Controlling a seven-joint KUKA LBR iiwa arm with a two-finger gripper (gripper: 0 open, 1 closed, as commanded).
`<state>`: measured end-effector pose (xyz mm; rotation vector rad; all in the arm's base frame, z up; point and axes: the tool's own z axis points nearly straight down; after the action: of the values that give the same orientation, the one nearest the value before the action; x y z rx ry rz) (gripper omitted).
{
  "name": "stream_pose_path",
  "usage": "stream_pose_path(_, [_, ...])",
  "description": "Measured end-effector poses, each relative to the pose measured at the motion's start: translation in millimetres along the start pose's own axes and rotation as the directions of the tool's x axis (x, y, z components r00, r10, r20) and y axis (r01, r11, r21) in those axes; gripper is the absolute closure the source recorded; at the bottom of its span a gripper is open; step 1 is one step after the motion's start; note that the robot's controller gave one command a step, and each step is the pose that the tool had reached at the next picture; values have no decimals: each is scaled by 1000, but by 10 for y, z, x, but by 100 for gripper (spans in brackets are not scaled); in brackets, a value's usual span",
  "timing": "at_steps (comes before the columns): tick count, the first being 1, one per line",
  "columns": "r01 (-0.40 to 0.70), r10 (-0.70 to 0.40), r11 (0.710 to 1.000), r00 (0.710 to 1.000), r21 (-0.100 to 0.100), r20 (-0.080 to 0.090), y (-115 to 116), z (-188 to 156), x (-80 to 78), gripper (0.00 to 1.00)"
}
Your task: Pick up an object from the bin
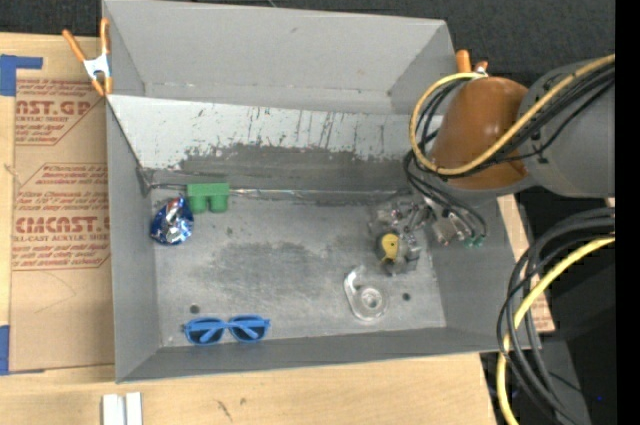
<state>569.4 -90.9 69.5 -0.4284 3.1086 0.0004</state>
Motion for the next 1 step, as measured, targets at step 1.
stream_pose_path(1, [0,0,1000,1000,1,-1,1,-106,-4,100])
